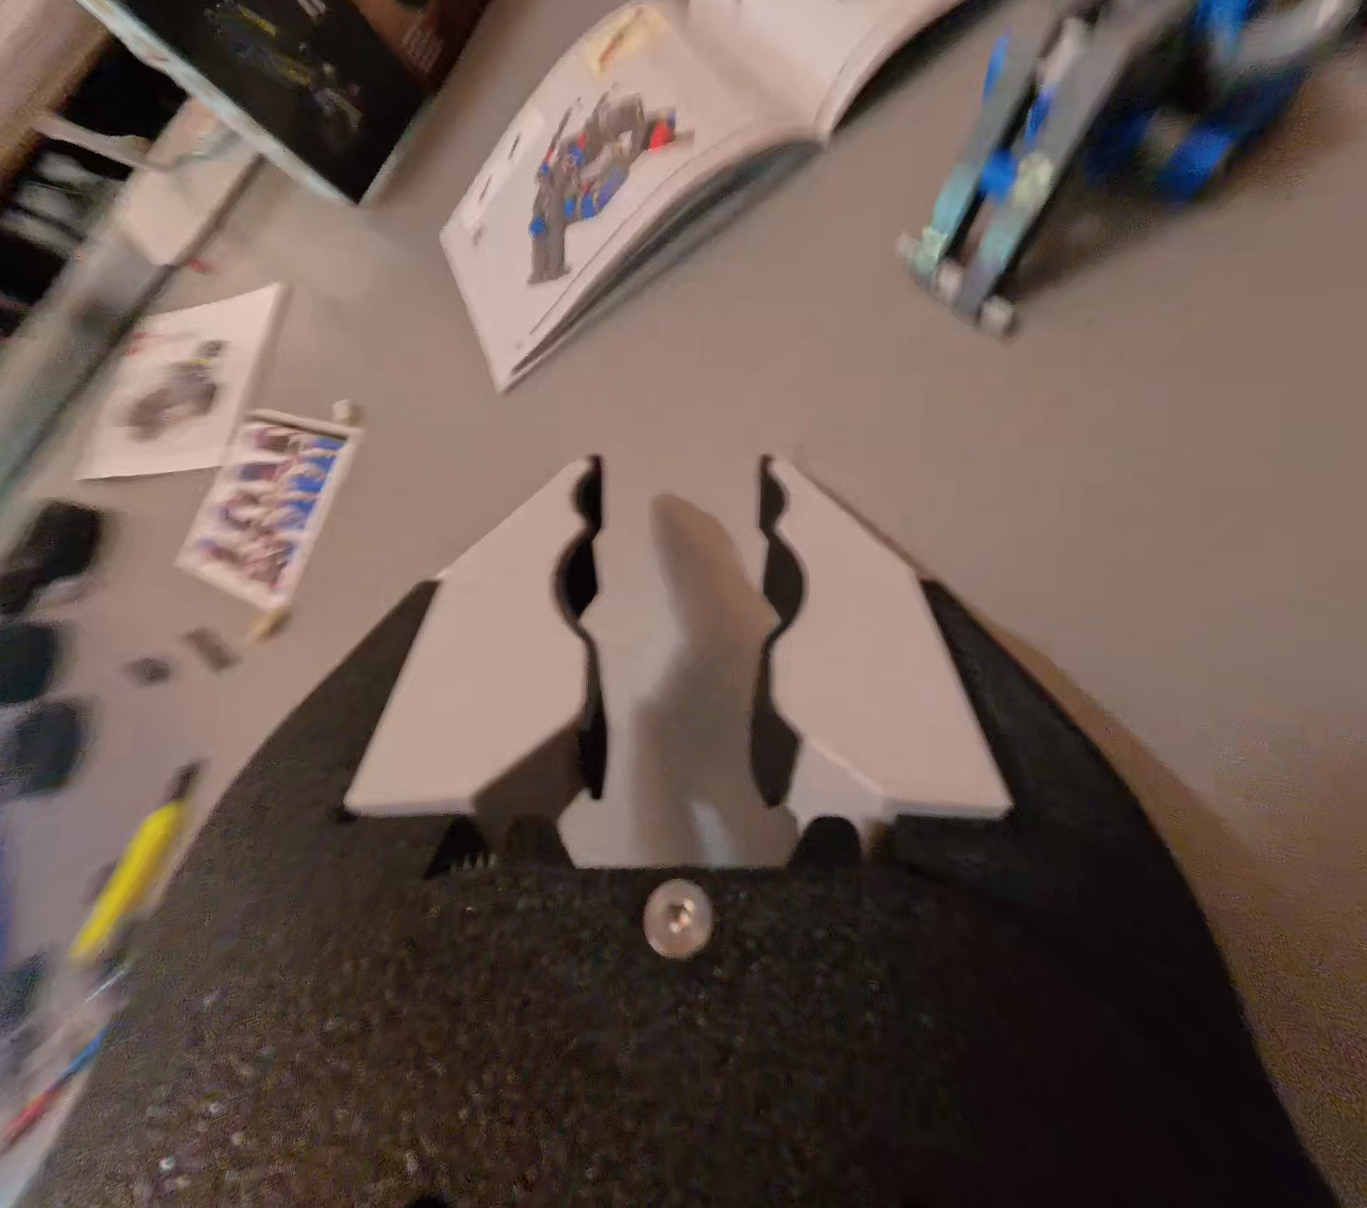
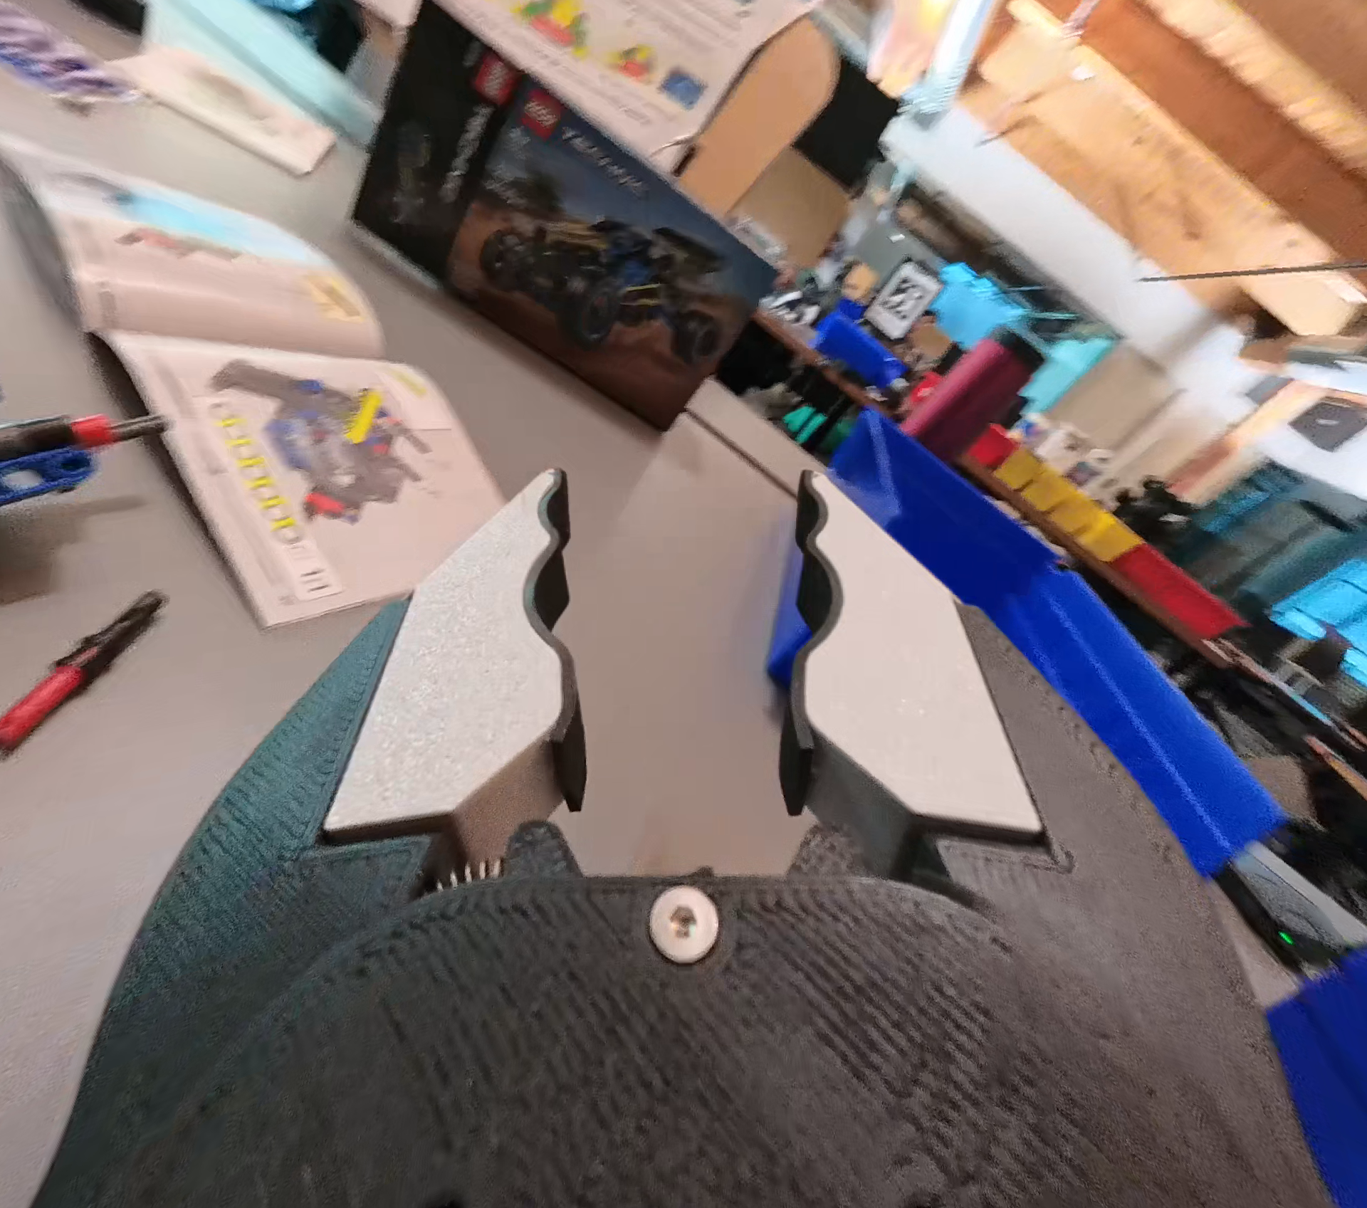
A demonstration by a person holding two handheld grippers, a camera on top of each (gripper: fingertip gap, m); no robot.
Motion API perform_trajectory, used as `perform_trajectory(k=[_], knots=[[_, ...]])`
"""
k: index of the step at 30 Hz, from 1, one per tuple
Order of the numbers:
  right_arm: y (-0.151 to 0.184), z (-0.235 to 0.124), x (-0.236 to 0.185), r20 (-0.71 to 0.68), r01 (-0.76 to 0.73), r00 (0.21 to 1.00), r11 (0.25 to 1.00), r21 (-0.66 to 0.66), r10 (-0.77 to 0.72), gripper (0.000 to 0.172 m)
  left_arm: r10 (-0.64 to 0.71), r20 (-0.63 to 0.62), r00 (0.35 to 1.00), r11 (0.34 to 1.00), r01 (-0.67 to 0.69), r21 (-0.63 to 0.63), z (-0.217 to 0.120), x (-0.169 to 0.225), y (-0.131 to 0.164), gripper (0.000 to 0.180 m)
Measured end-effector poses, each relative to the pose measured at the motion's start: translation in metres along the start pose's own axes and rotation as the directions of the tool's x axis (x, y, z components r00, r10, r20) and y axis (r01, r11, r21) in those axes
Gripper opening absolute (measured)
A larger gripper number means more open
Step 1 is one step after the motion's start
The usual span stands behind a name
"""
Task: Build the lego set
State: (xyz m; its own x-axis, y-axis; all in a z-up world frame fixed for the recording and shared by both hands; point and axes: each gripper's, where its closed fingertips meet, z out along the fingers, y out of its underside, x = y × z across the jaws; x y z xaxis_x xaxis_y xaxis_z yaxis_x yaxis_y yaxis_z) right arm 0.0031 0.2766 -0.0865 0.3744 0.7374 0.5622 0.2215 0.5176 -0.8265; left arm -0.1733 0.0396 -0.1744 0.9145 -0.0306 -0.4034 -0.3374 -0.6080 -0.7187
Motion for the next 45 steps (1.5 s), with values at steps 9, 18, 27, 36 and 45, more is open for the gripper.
perform_trajectory(k=[9, 18, 27, 36, 45], knots=[[0.005, -0.002, 0.014, -0.082, 0.028, 0.996, 1.0, -0.007, -0.029, 0.063, 0.48, 0.57, 0.667, 0.872, -0.431, -0.23, -0.024, -0.04, 0.019, 0.0], [0.019, 0.013, -0.004, -0.001, 0.144, 0.989, 0.985, -0.097, -0.145, 0.065, 0.459, 0.528, 0.714, 0.887, -0.399, -0.231, -0.02, -0.041, 0.024, 0.0], [0.009, 0.013, -0.022, 0.157, -0.033, 0.986, 0.995, -0.097, 0.048, 0.04, 0.345, 0.419, 0.84, 0.935, -0.27, -0.228, -0.02, -0.037, 0.035, 0.0], [0.048, 0.048, -0.08, 0.438, 0.109, 0.894, 0.901, -0.42, 0.096, 0.037, -0.032, -0.056, 0.998, 0.996, 0.036, 0.076, 0.016, -0.068, -0.048, 0.03], [0.055, 0.074, -0.092, 0.53, 0.206, 0.847, 0.898, -0.389, 0.035, 0.0, -0.099, -0.298, 0.949, 0.995, 0.101, -0.011, 0.08, -0.051, -0.046, 0.003]])
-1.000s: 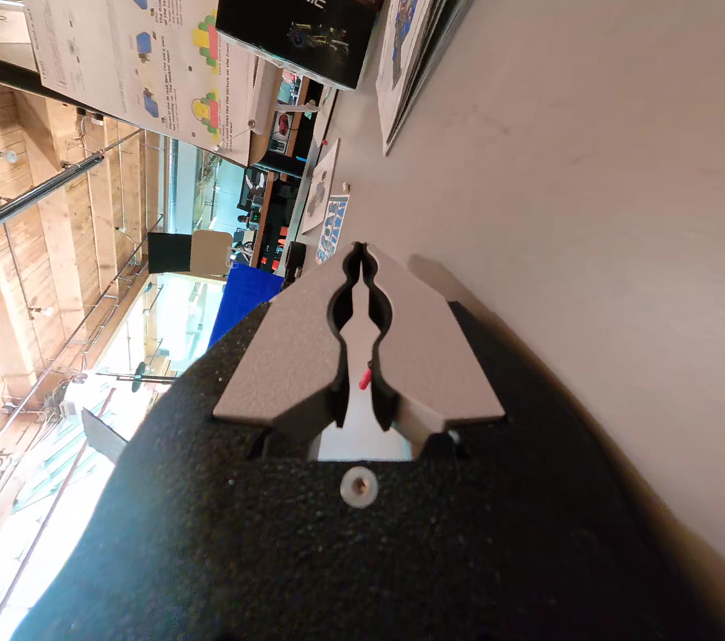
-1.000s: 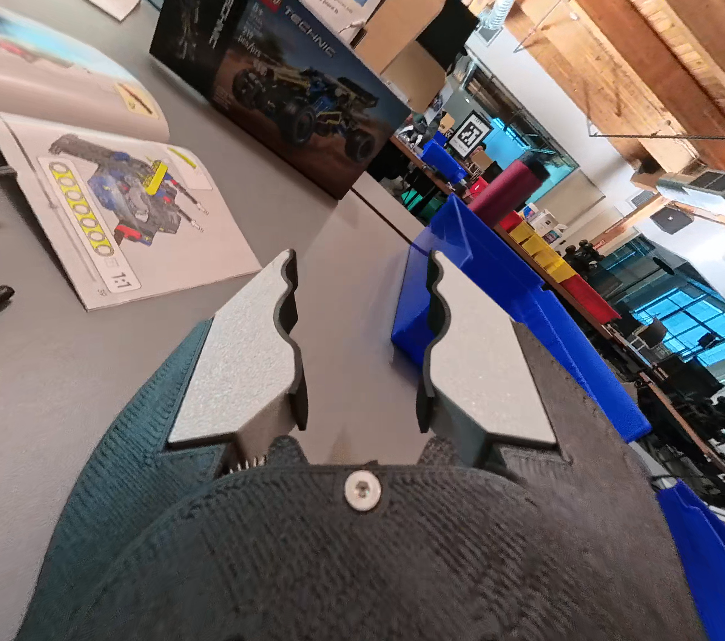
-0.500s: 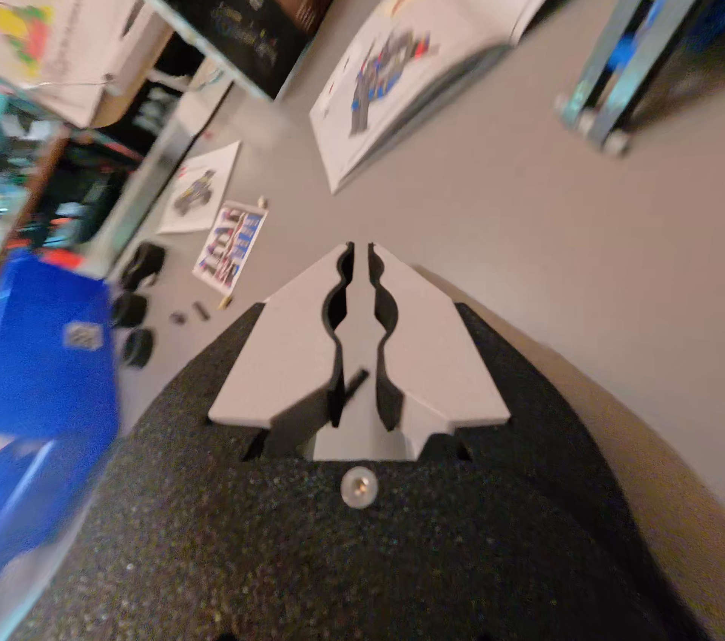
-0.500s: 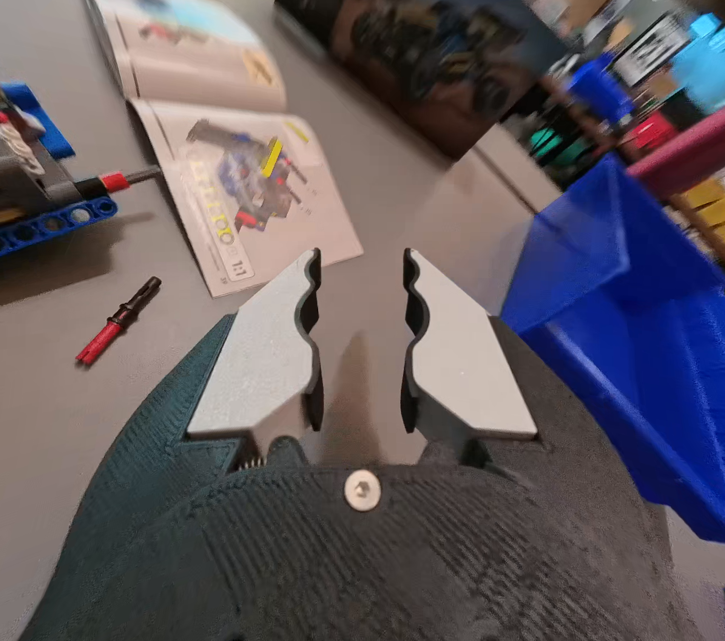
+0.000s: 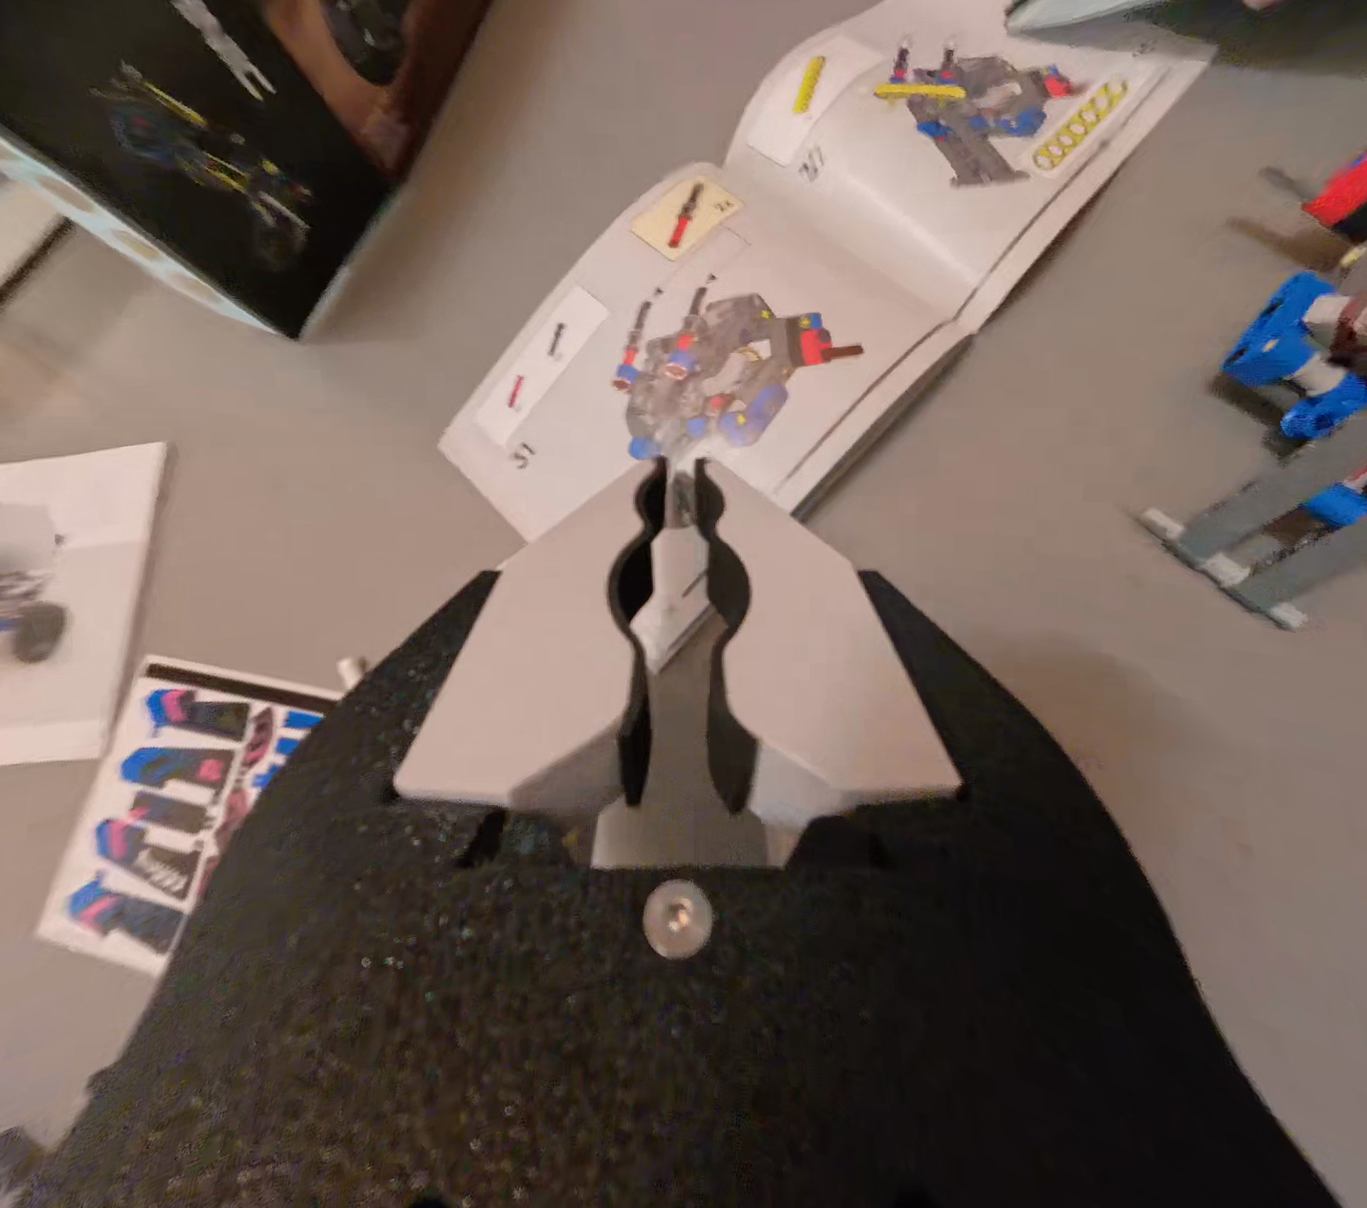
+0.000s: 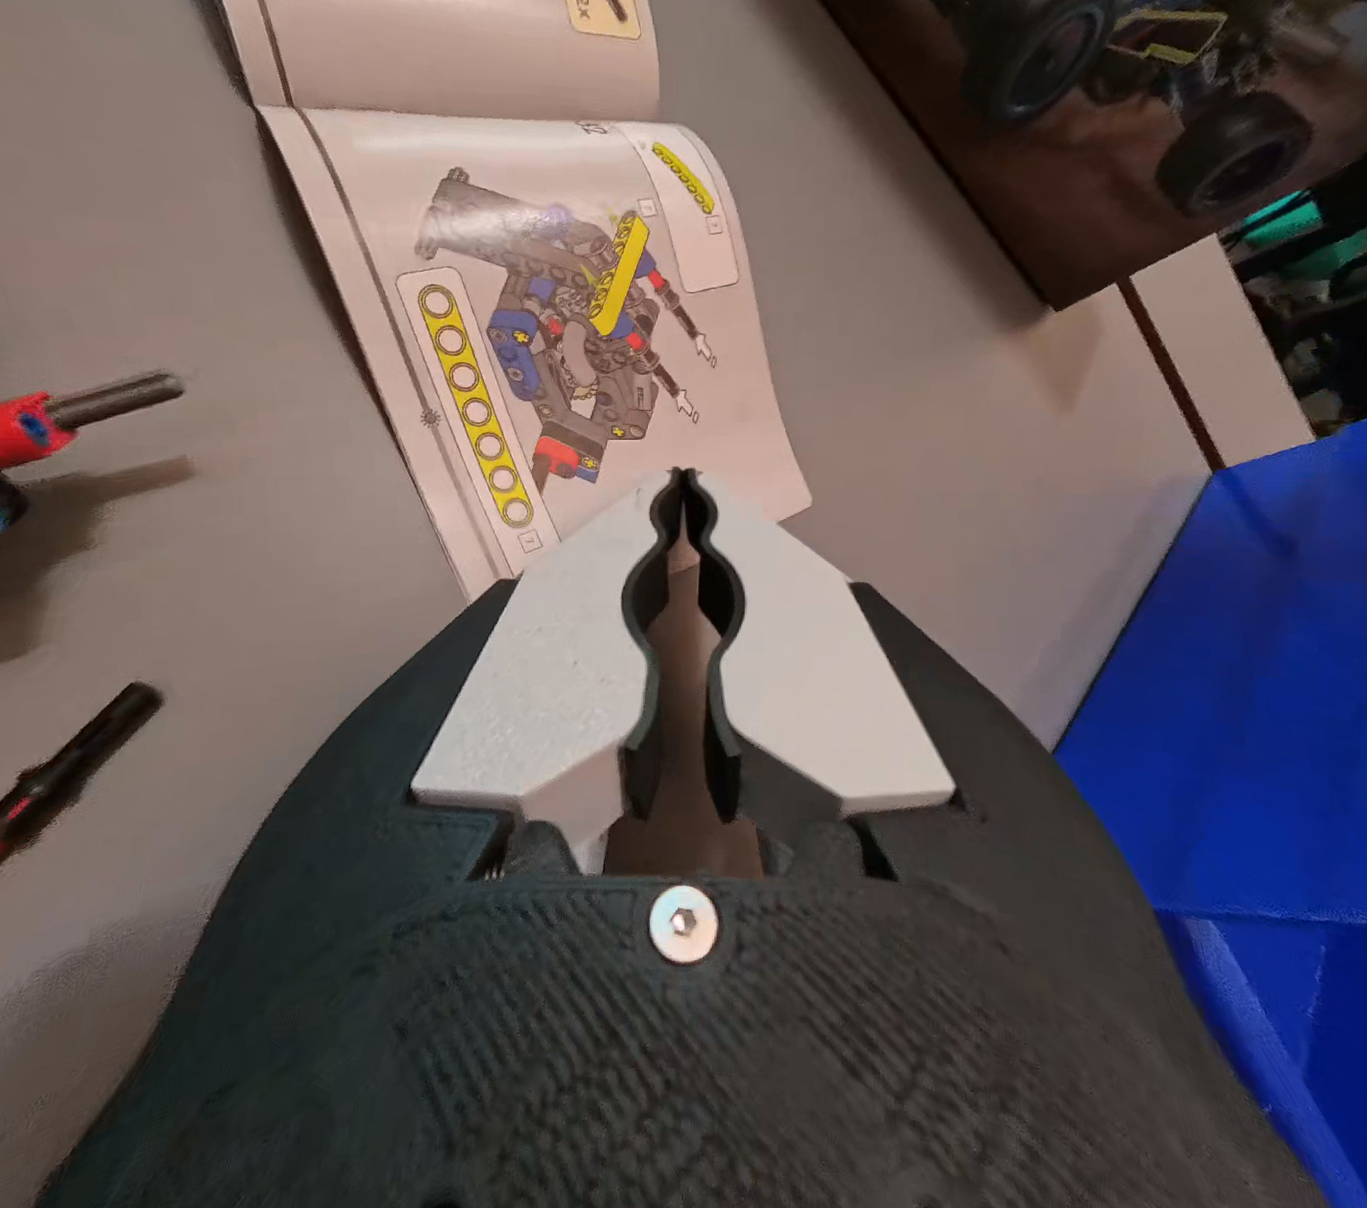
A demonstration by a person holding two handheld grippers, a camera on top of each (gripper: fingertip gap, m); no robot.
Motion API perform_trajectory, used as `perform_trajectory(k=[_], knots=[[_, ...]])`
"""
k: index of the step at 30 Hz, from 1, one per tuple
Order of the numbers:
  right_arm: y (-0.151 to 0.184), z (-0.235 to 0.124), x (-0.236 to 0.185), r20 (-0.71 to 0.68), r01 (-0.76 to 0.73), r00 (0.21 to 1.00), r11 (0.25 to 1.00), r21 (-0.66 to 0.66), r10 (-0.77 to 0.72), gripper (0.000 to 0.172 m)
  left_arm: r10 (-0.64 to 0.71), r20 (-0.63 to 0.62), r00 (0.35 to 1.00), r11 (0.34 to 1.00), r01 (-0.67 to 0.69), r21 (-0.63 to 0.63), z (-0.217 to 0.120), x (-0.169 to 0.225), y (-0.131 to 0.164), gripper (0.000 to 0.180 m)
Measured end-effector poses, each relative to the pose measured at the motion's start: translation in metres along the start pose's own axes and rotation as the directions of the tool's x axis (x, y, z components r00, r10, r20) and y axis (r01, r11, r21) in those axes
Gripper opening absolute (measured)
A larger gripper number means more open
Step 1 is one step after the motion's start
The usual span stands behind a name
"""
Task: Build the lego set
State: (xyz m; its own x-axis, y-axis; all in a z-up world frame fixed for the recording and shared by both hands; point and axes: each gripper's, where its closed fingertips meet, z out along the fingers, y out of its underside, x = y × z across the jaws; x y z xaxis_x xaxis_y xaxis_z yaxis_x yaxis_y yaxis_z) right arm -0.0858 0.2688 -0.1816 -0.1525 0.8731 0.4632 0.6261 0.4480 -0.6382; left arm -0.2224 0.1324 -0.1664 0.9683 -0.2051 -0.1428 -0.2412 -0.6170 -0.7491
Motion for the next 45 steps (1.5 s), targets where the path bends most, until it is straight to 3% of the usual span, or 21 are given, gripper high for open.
perform_trajectory(k=[2, 11, 20, 23, 31, 36, 40, 45], knots=[[-0.001, 0.003, 0.003, -0.003, -0.007, 1.0, 1.0, -0.002, 0.007, 0.0, 0.01, 0.007, 1.0, 0.997, -0.01, -0.075, 0.007, -0.002, 0.016, 0.0], [-0.003, 0.001, 0.004, 0.03, -0.069, 0.997, 0.996, 0.055, 0.067, 0.0, 0.067, 0.06, 0.996, 0.997, -0.065, -0.033, 0.002, -0.004, 0.023, 0.0], [-0.001, 0.003, 0.003, 0.126, -0.16, 0.98, 0.986, 0.038, 0.155, 0.0, -0.064, -0.027, 0.998, 0.998, 0.063, -0.032, 0.002, -0.003, 0.024, 0.0], [-0.001, 0.003, 0.006, 0.092, -0.116, 0.99, 0.992, 0.053, 0.111, 0.0, -0.099, -0.044, 0.994, 0.995, 0.097, -0.033, 0.002, -0.003, 0.024, 0.0], [0.0, 0.005, 0.006, 0.145, -0.174, 0.975, 0.984, 0.035, 0.167, 0.0, -0.058, -0.008, 0.998, 0.997, 0.058, -0.05, 0.002, -0.002, 0.023, 0.0], [0.0, 0.005, 0.007, 0.139, -0.174, 0.976, 0.984, 0.035, 0.167, 0.0, -0.015, 0.014, 1.0, 0.992, 0.013, 0.125, -0.004, 0.017, -0.025, 0.003], [0.0, 0.006, 0.01, 0.093, -0.153, 0.984, 0.987, 0.041, 0.149, 0.001, 0.077, -0.005, 0.997, 0.997, -0.077, 0.022, 0.008, 0.042, -0.023, 0.008], [0.003, -0.011, 0.001, 0.111, -0.182, 0.978, 0.981, 0.063, 0.174, 0.026, 0.181, -0.065, 0.981, 0.981, -0.176, 0.075, -0.013, 0.07, -0.033, 0.007]])
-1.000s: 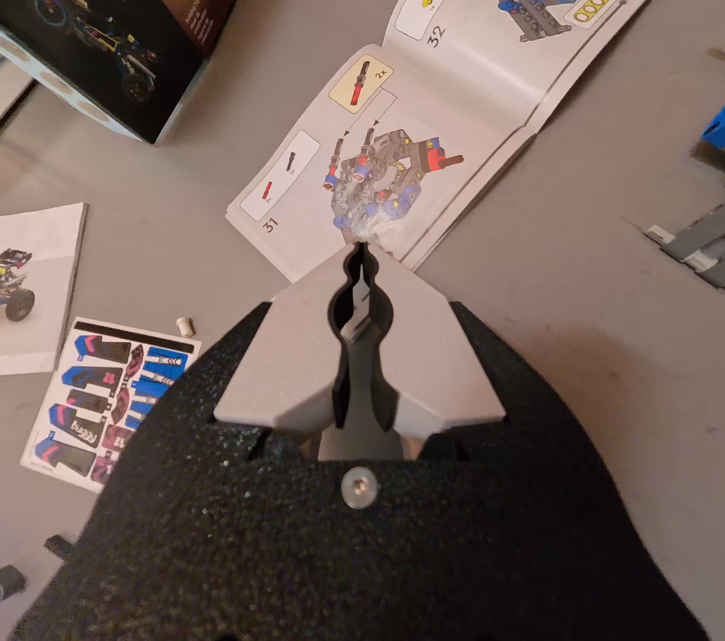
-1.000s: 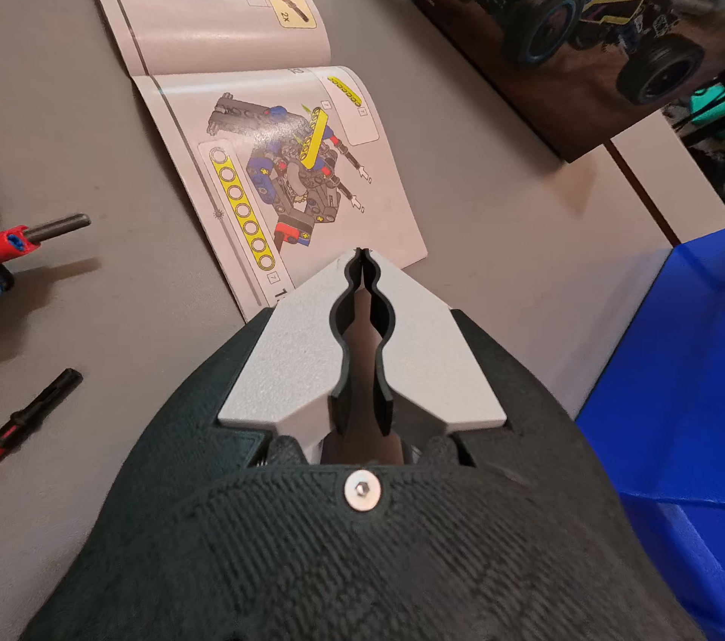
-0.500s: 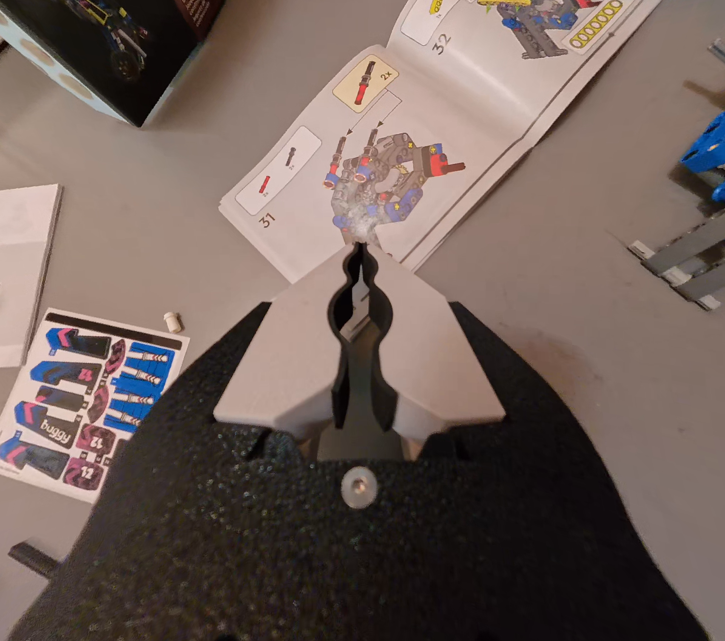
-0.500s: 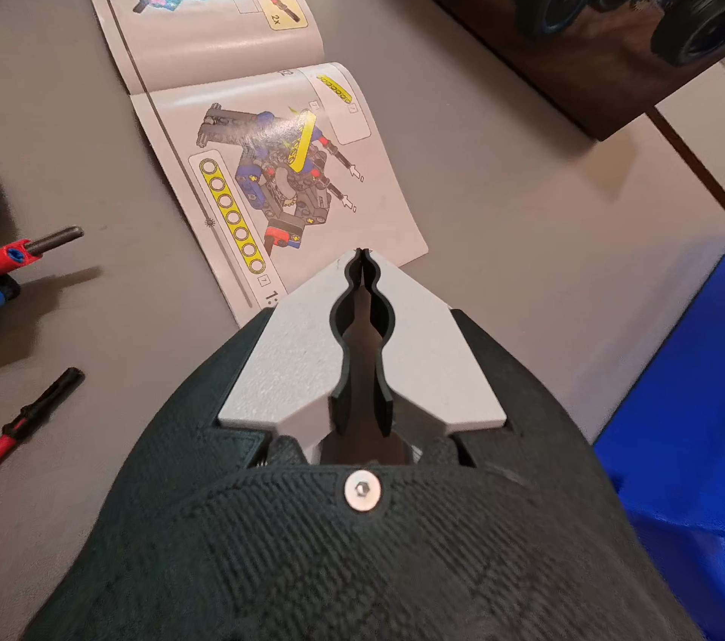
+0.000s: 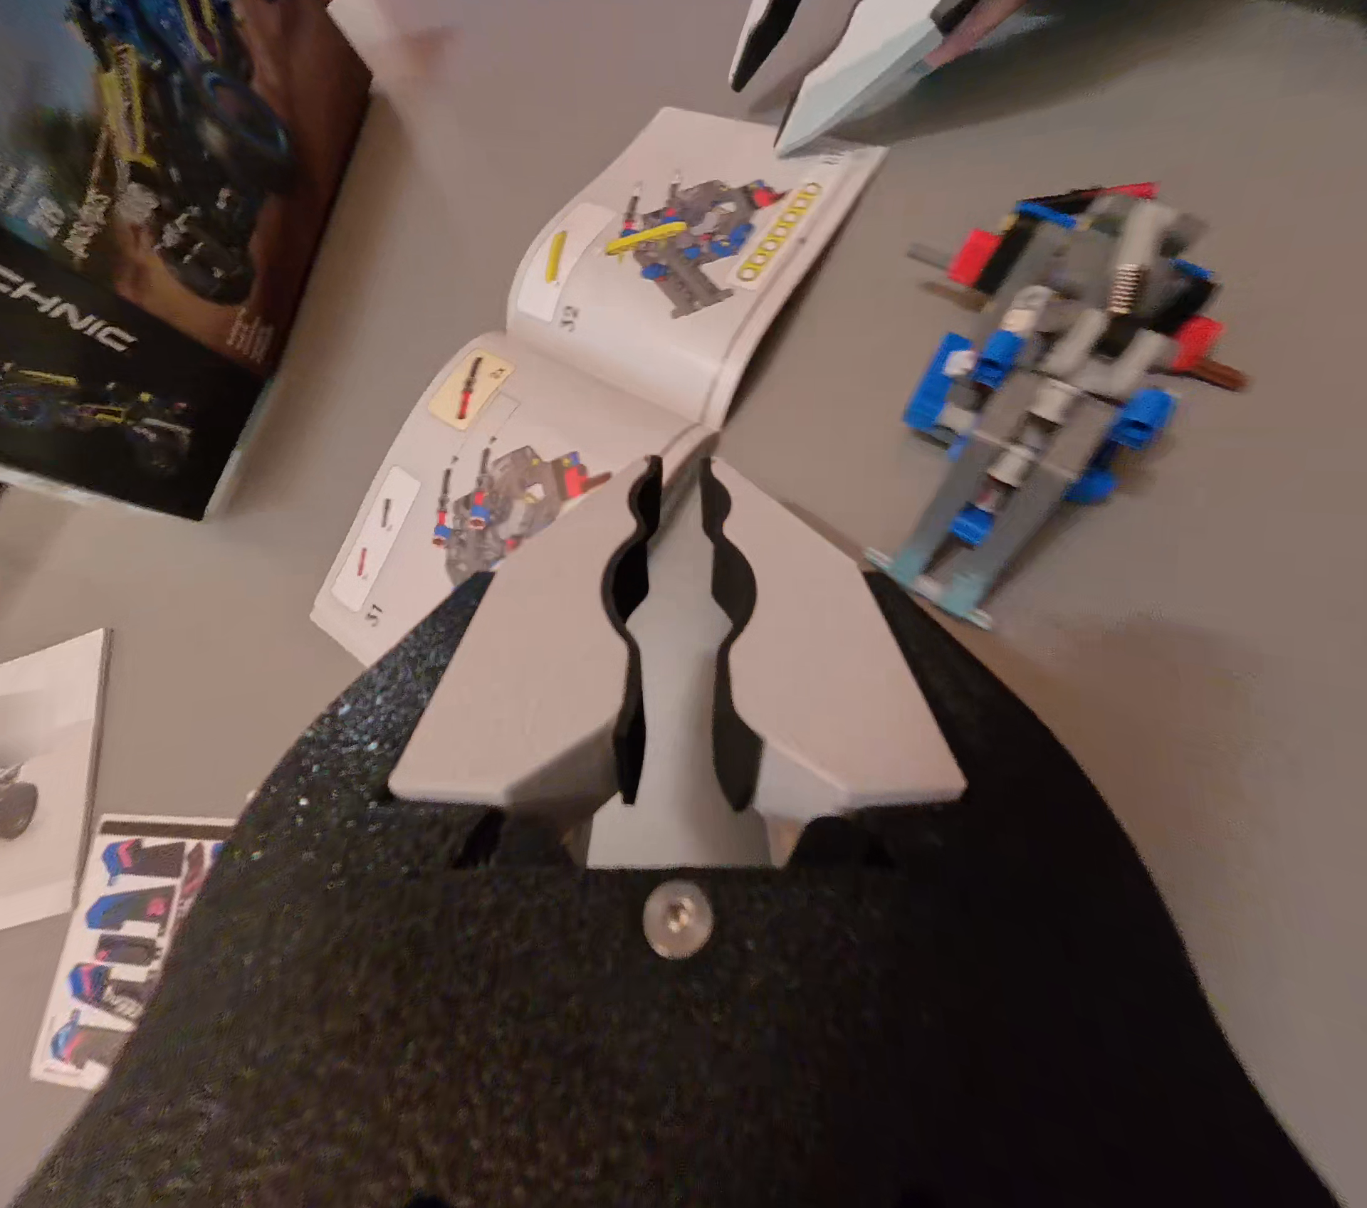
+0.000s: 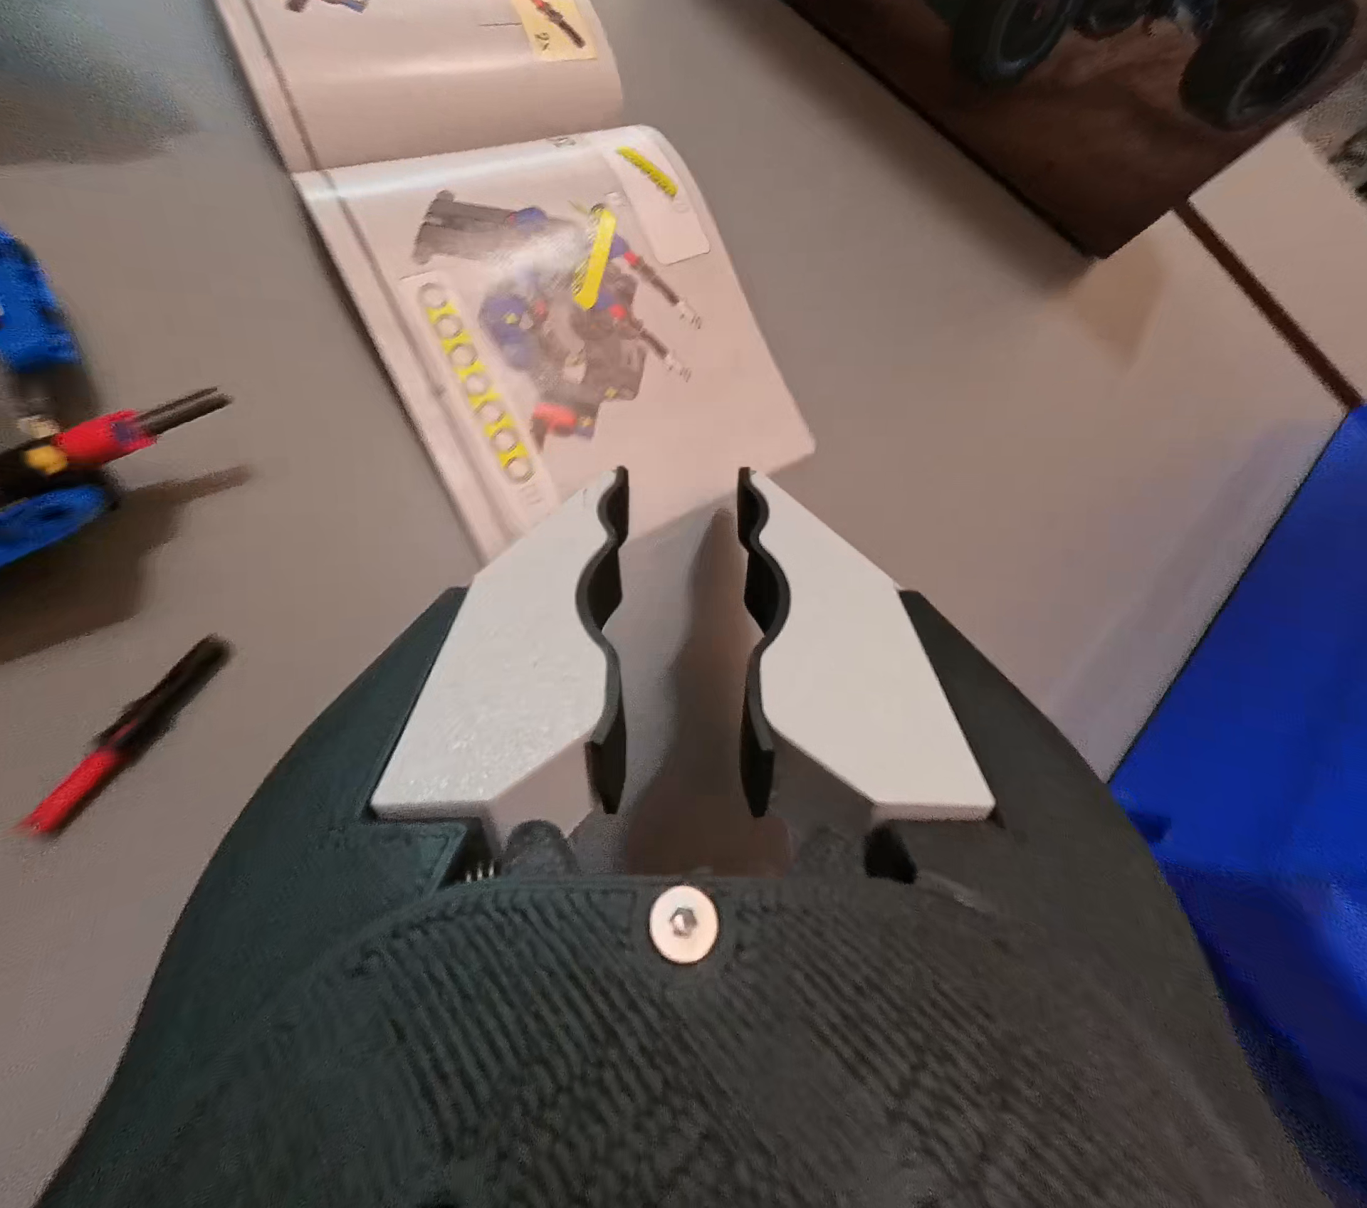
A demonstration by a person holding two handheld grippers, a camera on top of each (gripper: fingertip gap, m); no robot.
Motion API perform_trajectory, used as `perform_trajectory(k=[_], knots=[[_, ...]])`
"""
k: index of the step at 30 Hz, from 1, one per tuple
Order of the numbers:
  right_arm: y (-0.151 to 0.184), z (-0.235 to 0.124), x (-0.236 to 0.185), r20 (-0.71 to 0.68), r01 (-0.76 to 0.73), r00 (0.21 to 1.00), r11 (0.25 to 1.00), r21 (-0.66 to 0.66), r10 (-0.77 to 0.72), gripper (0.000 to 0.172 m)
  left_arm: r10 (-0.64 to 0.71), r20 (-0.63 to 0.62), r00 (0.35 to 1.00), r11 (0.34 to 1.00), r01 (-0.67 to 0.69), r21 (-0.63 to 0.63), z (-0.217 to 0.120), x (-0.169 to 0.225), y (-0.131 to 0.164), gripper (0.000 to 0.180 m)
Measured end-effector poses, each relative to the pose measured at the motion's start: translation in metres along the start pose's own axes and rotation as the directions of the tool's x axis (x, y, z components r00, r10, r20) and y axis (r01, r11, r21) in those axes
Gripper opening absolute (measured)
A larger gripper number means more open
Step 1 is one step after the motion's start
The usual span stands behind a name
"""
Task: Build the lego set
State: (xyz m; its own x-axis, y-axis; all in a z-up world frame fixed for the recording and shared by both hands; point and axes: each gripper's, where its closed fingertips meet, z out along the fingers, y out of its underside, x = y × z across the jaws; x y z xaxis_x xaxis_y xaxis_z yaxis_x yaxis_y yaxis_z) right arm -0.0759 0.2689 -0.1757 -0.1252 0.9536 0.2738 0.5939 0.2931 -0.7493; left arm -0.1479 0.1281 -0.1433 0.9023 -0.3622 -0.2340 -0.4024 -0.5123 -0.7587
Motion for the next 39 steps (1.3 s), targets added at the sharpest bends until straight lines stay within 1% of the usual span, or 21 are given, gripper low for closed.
perform_trajectory(k=[2, 5, 6, 8, 11, 13, 16, 19, 21, 23, 26, 28, 30, 35, 39], knots=[[0.008, -0.02, -0.009, 0.003, -0.077, 0.997, 0.997, -0.005, 0.077, 0.028, 0.003, -0.076, 0.997, 1.0, -0.002, 0.017, -0.011, 0.016, 0.002, 0.015], [0.015, -0.06, -0.039, 0.063, -0.167, 0.984, 0.985, 0.028, 0.165, 0.031, 0.035, -0.206, 0.978, 0.995, -0.015, 0.097, -0.025, 0.045, 0.0, 0.039], [0.015, -0.072, -0.05, 0.081, -0.197, 0.978, 0.98, 0.042, 0.193, 0.033, 0.06, -0.231, 0.971, 0.991, -0.031, 0.127, -0.027, 0.053, -0.002, 0.045], [0.016, -0.09, -0.074, 0.121, -0.225, 0.969, 0.972, 0.062, 0.217, 0.036, 0.127, -0.245, 0.961, 0.983, -0.09, 0.159, -0.028, 0.061, -0.004, 0.05], [0.022, -0.095, -0.103, 0.134, -0.188, 0.975, 0.98, 0.059, 0.178, 0.043, 0.174, -0.27, 0.947, 0.979, -0.136, 0.152, -0.021, 0.067, -0.006, 0.06], [0.03, -0.092, -0.11, 0.118, -0.152, 0.981, 0.988, 0.003, 0.151, 0.043, 0.193, -0.287, 0.938, 0.974, -0.148, 0.171, -0.017, 0.07, -0.011, 0.06], [0.032, -0.085, -0.114, 0.142, -0.143, 0.979, 0.989, -0.037, 0.147, 0.034, 0.205, -0.316, 0.927, 0.974, -0.16, 0.162, -0.009, 0.074, -0.012, 0.056], [0.025, -0.08, -0.109, 0.134, -0.129, 0.982, 0.992, -0.012, 0.13, 0.031, 0.213, -0.327, 0.921, 0.974, -0.173, 0.149, -0.006, 0.08, -0.011, 0.049], [0.025, -0.075, -0.103, 0.13, -0.136, 0.982, 0.991, -0.019, 0.137, 0.026, 0.225, -0.284, 0.932, 0.971, -0.189, 0.148, -0.003, 0.08, -0.012, 0.043], [0.026, -0.07, -0.101, 0.143, -0.124, 0.981, 0.992, -0.037, 0.128, 0.021, 0.243, -0.246, 0.938, 0.968, -0.217, 0.127, -0.001, 0.079, -0.008, 0.033], [0.023, -0.066, -0.102, 0.155, -0.104, 0.982, 0.994, -0.033, 0.108, 0.02, 0.283, -0.173, 0.943, 0.958, -0.268, 0.107, 0.003, 0.079, -0.004, 0.023], [0.022, -0.065, -0.101, 0.154, -0.099, 0.983, 0.995, -0.032, 0.103, 0.017, 0.302, -0.117, 0.946, 0.951, -0.29, 0.108, 0.004, 0.078, -0.005, 0.023], [0.023, -0.065, -0.102, 0.151, -0.093, 0.984, 0.995, -0.037, 0.097, 0.005, 0.299, -0.071, 0.952, 0.951, -0.291, 0.102, 0.004, 0.077, -0.006, 0.023], [0.026, -0.068, -0.099, 0.081, -0.098, 0.992, 0.994, -0.044, 0.102, 0.005, 0.27, 0.013, 0.963, 0.958, -0.27, 0.101, 0.003, 0.078, -0.008, 0.023], [0.029, -0.07, -0.097, 0.036, -0.143, 0.989, 0.988, -0.056, 0.145, 0.005, 0.232, 0.042, 0.972, 0.966, -0.235, 0.107, 0.003, 0.079, -0.008, 0.023]])
